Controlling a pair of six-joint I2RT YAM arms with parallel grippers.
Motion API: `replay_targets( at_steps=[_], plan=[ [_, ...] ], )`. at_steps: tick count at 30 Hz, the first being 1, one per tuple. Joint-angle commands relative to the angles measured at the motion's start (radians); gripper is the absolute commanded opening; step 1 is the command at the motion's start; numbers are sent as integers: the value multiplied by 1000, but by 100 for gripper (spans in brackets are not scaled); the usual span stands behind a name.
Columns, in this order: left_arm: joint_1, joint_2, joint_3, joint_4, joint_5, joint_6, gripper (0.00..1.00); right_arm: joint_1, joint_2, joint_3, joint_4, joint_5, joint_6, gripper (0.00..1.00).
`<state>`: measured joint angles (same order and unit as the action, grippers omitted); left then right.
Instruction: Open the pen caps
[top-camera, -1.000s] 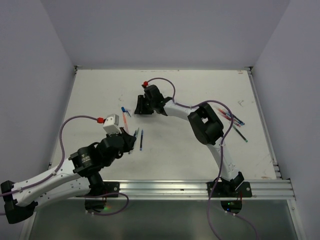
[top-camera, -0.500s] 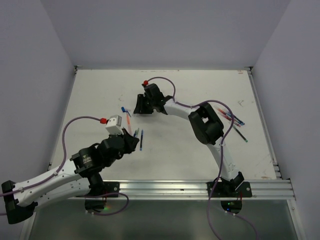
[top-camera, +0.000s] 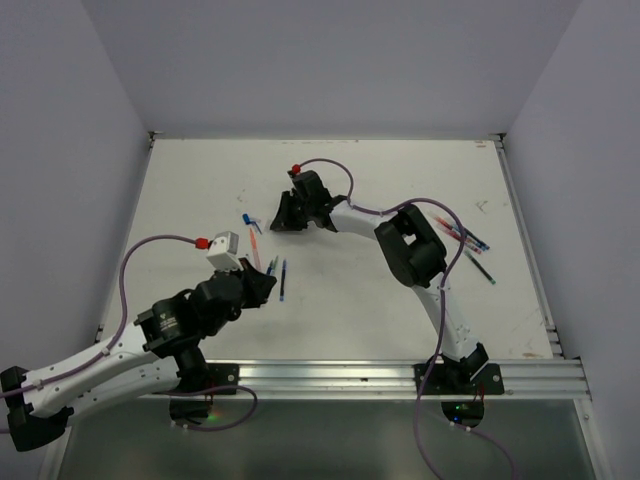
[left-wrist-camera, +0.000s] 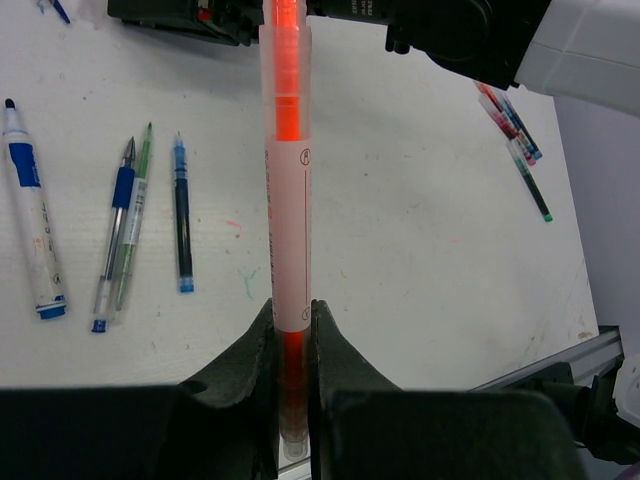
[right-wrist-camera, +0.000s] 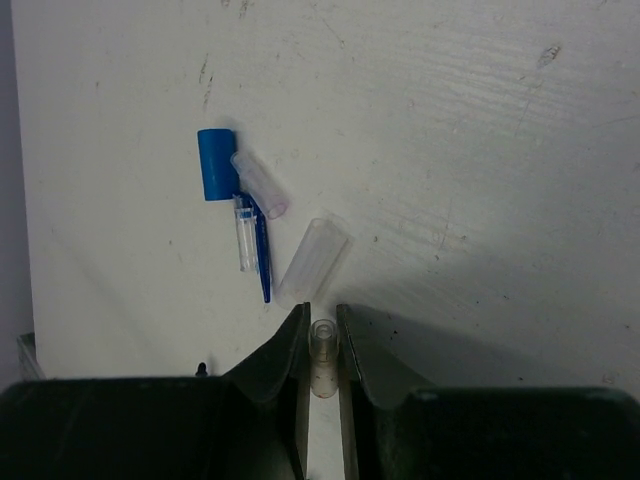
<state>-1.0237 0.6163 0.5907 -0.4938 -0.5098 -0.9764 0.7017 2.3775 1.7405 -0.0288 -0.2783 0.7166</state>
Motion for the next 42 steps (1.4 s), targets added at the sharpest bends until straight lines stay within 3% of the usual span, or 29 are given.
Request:
replay_targets(
  at_steps=[1,10,15,18,22,27,32,38,41,42],
  plan=[
    [-3,7,-15,35,2,2,0,-1,-17,-10,-20,25,-31,8],
    [-3,2,-32,46,4,-5,0,-1,-34,-18,-39,53,-42,35],
    [-3,10,-35,57,8,-5,0,1,-55,-39,-52,91,-51,37],
    [-3,14,-35,61,10,-2,0,-2,-6,40,-154,79,-72,37],
    [-3,19,-38,66,11,-2,0,-2,-76,-61,-33,93,-49,38],
    [-3,55,-52,109,46,2,0,-4,-106,-54,-79,146,-86,38],
    [-3,131,-83,195,82,16,0,-27,-297,-163,-137,232,-114,38],
    [-3,287,-72,296,111,41,0,-39,-582,-277,-272,398,-297,38],
    [-3,362,-71,359,128,57,0,-105,-688,-349,-335,413,-289,39],
    [-1,403,-65,383,132,65,0,-170,-716,-376,-342,400,-273,45]
  ],
)
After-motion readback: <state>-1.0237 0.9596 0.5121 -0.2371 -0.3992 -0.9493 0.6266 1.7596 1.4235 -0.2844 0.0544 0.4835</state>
